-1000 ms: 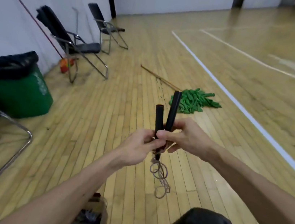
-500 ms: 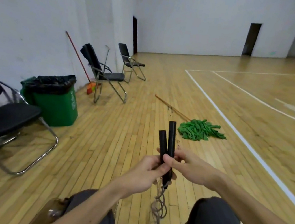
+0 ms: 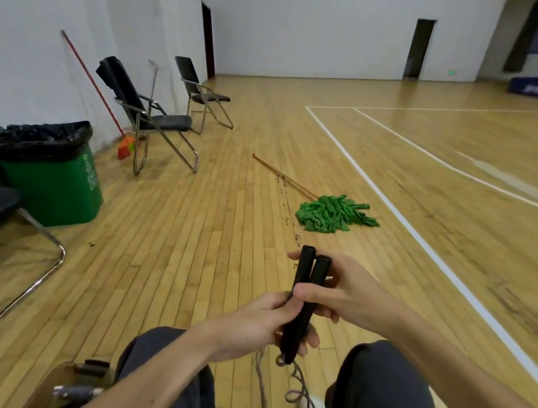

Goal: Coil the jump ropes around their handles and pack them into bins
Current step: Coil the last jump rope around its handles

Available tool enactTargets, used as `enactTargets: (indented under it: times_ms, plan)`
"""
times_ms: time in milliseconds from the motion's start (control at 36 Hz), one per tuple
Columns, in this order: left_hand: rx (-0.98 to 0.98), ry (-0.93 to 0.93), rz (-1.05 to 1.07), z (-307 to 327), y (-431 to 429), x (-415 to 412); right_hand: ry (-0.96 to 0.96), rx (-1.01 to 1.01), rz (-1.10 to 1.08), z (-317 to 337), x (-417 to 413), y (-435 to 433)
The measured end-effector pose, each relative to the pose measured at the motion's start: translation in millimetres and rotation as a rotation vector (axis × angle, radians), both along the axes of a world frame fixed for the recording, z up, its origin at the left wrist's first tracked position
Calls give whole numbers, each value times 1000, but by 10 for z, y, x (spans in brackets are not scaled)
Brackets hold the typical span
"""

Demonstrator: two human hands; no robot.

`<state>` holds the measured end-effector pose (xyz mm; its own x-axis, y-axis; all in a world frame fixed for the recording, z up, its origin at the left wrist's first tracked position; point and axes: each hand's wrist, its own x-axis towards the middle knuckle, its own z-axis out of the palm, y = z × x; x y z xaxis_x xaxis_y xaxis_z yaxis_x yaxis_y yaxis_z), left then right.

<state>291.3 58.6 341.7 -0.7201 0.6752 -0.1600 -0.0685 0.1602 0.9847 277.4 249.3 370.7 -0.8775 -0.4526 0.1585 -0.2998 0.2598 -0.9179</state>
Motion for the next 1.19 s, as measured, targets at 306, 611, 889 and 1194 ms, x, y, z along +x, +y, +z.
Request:
enactTargets:
  times_ms: [306, 611, 889, 1194]
  plan:
    - [-366, 250, -12, -488, -57, -702, 635, 1003, -146, -623, -451, 196]
    - [-624, 401, -61, -742, 37, -970, 585, 1008, -273, -1459, -481, 73]
    - [-661, 545, 124, -1190, -168, -955, 116, 957, -196, -1814, -464, -36]
    - [-658, 497, 80, -1327, -78, -987, -98, 766, -152, -1960, -448, -124]
